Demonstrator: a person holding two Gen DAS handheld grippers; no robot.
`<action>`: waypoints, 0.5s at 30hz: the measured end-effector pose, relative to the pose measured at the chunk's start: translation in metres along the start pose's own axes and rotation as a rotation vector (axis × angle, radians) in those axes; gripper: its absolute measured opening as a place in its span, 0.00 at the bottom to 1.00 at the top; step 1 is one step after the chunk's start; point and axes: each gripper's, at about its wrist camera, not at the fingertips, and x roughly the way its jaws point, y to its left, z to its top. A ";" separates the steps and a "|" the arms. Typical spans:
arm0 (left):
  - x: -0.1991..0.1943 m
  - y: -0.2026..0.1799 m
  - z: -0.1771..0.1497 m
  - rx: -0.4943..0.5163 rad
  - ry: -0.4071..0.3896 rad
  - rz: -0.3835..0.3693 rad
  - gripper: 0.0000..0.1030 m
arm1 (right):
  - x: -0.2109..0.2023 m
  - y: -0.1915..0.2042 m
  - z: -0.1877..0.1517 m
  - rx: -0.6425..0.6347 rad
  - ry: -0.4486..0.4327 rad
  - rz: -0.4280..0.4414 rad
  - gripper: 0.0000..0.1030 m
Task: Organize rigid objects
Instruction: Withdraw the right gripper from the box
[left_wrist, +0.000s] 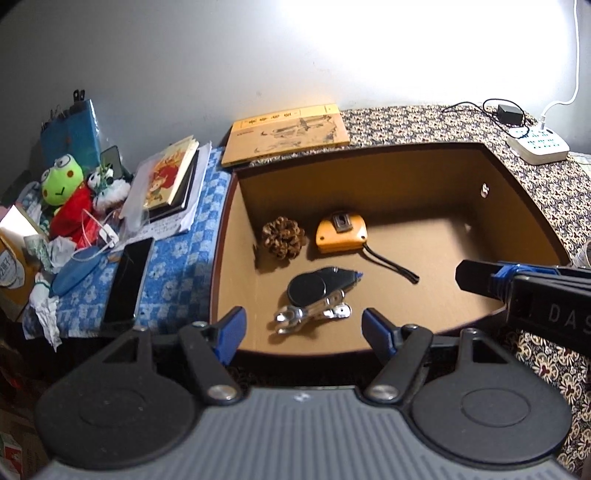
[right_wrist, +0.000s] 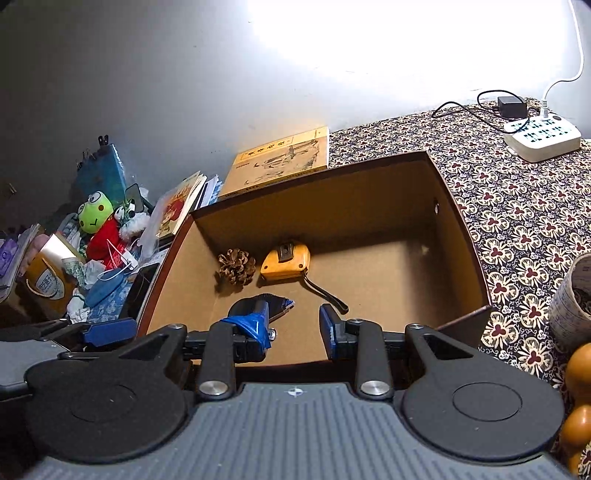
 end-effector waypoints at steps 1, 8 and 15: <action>0.000 -0.001 -0.002 0.001 0.005 -0.003 0.72 | -0.001 0.000 -0.002 -0.001 0.001 0.002 0.12; -0.003 -0.007 -0.015 0.006 0.033 -0.015 0.72 | -0.008 -0.004 -0.015 0.015 0.031 0.042 0.12; 0.003 -0.016 -0.027 0.015 0.075 -0.028 0.72 | -0.010 -0.009 -0.028 0.035 0.070 0.049 0.12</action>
